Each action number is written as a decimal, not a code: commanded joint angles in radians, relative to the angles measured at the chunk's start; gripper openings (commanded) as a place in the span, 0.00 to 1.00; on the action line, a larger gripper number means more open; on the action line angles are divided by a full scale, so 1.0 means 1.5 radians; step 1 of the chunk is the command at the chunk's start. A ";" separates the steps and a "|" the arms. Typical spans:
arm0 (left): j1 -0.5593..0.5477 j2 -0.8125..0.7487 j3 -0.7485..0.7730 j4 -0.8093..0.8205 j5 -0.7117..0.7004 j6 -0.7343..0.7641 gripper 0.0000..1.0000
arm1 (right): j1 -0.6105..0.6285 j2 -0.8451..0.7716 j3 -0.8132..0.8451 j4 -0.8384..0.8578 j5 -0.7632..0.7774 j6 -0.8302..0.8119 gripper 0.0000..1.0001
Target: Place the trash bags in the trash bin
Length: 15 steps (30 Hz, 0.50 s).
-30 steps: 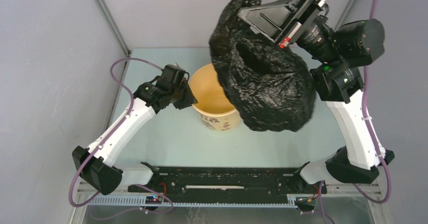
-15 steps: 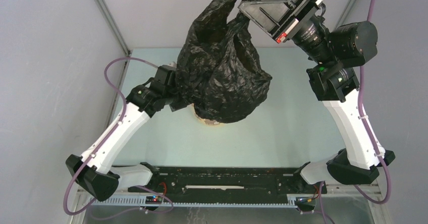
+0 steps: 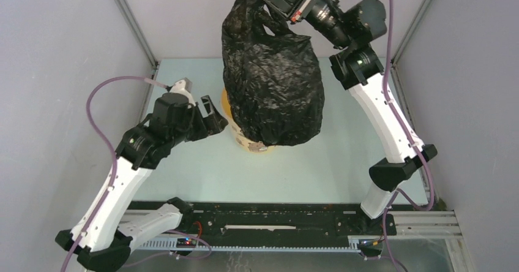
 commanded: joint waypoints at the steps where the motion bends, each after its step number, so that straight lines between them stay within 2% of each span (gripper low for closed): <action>1: 0.030 -0.044 -0.020 -0.037 -0.038 0.052 0.87 | 0.009 0.013 0.053 0.044 -0.007 0.045 0.00; 7: 0.098 -0.053 -0.003 -0.051 -0.016 0.079 0.89 | 0.011 0.045 0.115 0.047 0.003 0.060 0.00; 15: 0.100 -0.047 0.007 -0.023 -0.017 0.067 0.94 | 0.025 0.071 0.131 0.082 0.020 0.092 0.00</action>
